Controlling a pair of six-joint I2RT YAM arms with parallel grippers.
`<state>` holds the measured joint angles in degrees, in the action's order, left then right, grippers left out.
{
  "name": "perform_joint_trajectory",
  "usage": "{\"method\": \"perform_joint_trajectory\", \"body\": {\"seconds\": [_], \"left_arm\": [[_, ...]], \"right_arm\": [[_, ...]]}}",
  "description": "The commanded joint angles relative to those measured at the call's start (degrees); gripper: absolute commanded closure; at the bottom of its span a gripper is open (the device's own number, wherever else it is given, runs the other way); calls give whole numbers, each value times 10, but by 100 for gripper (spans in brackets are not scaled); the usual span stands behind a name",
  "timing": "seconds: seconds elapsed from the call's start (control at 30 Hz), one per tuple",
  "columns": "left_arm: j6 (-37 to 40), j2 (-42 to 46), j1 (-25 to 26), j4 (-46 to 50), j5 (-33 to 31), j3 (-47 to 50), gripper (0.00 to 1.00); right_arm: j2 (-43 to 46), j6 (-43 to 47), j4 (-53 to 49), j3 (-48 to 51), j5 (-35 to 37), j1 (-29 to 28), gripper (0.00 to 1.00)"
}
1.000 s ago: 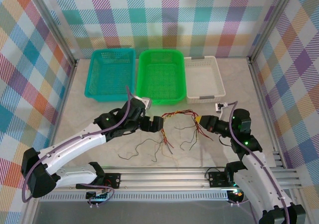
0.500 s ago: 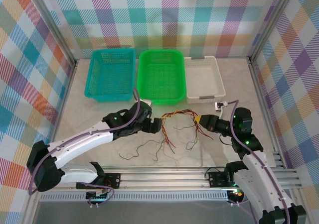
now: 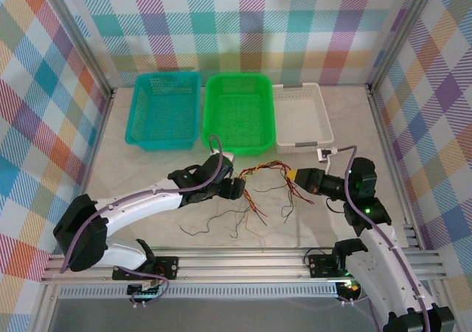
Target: Untangle the cables
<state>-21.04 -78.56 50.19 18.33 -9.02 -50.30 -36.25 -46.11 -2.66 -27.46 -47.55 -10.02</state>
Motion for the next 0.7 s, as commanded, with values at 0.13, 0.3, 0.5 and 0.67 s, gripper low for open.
{"method": "perform_joint_trajectory", "body": {"seconds": [0.13,0.3,0.5,0.67], "left_arm": [[11,-14,-9,-66,34,10,37],[8,-2,-9,-66,33,13,68],[6,23,-9,-60,33,30,91],[-7,52,-10,-36,42,29,100]], "right_arm": [[13,-17,33,-22,-27,1,100],[12,-13,22,-22,-13,1,100],[6,-10,10,-15,15,1,100],[5,5,-26,-19,66,1,100]]}}
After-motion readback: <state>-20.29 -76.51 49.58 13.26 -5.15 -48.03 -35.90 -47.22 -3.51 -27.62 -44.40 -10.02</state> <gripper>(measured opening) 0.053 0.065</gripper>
